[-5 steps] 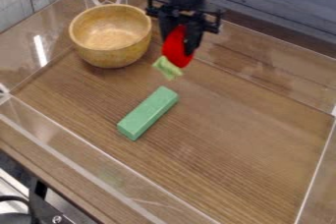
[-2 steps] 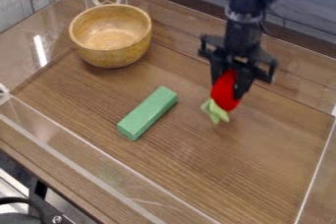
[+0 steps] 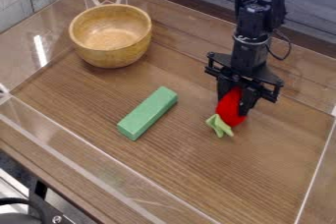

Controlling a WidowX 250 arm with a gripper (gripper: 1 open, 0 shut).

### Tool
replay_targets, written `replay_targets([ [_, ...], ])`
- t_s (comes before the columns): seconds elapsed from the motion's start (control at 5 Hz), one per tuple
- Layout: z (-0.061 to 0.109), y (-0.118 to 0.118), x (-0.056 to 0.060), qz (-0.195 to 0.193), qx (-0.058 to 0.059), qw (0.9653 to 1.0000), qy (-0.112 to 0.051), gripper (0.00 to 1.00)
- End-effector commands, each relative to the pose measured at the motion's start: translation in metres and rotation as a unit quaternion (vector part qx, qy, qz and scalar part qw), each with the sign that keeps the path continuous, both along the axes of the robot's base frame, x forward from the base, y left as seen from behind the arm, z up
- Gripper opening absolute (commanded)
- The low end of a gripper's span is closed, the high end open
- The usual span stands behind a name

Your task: Move the red object to the right side of the table

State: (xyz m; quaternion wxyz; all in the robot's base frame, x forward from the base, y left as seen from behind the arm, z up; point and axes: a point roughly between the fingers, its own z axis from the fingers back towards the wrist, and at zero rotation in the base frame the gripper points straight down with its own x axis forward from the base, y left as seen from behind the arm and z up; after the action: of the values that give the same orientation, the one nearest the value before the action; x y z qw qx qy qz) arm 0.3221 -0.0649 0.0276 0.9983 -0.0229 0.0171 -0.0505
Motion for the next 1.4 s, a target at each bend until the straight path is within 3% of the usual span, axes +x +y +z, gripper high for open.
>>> replay_targets([
  [0.0,0.002,-0.008,0.004,-0.008,-0.006,0.9999,-0.011,0.00],
  [0.6,-0.007,-0.015,0.009,-0.012,-0.014,0.9998,-0.009,0.00],
  [1.2,-0.010,-0.008,0.004,-0.007,-0.011,0.9999,0.002,0.00],
])
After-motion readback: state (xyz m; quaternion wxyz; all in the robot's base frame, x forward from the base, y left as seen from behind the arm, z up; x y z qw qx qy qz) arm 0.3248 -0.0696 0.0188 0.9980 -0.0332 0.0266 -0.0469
